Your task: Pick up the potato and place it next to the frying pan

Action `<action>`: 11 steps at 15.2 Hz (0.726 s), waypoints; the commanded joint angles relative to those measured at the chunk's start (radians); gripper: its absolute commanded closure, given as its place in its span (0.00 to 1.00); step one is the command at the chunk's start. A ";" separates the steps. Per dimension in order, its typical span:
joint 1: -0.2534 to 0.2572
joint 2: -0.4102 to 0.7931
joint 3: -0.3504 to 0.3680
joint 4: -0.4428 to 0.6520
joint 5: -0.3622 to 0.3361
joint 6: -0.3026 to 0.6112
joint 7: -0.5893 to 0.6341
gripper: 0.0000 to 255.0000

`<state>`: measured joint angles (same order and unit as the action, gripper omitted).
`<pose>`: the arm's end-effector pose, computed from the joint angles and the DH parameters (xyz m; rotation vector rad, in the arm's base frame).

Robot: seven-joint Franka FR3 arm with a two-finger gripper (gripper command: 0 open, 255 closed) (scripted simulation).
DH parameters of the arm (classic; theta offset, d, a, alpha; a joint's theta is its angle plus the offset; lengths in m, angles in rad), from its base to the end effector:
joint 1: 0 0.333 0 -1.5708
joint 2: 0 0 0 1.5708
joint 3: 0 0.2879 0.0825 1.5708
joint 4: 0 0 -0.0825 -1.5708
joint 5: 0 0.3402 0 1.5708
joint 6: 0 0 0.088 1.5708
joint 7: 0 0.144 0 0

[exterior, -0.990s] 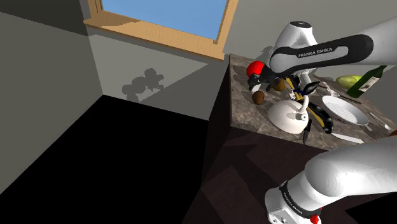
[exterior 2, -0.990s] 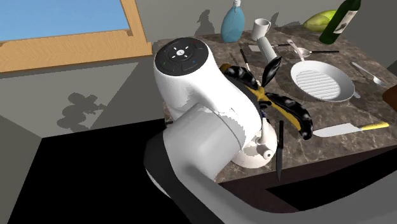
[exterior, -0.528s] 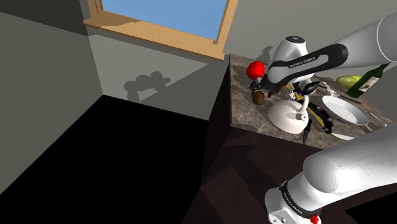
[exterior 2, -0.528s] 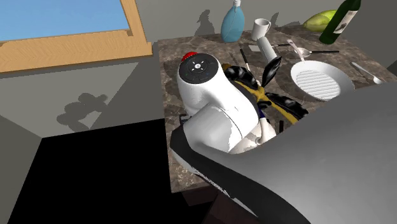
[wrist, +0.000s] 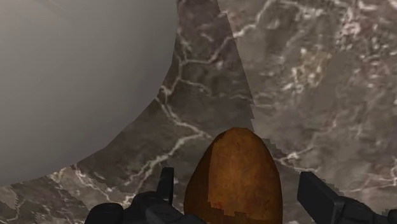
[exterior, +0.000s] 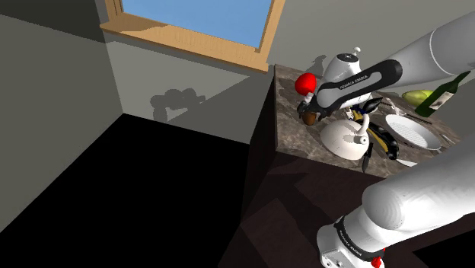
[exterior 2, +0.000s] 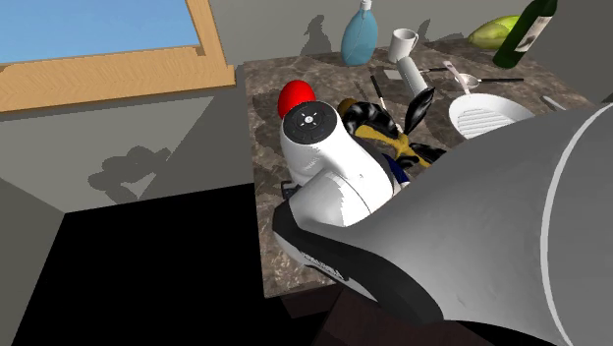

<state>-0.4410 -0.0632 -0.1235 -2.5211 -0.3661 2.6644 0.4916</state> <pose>0.3895 -0.2410 0.2903 2.7254 -1.0695 0.2902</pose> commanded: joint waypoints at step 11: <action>-0.001 0.006 -0.001 -0.001 -0.003 0.007 0.002 1.00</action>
<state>-0.4420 -0.0576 -0.1242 -2.5220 -0.3688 2.6714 0.4936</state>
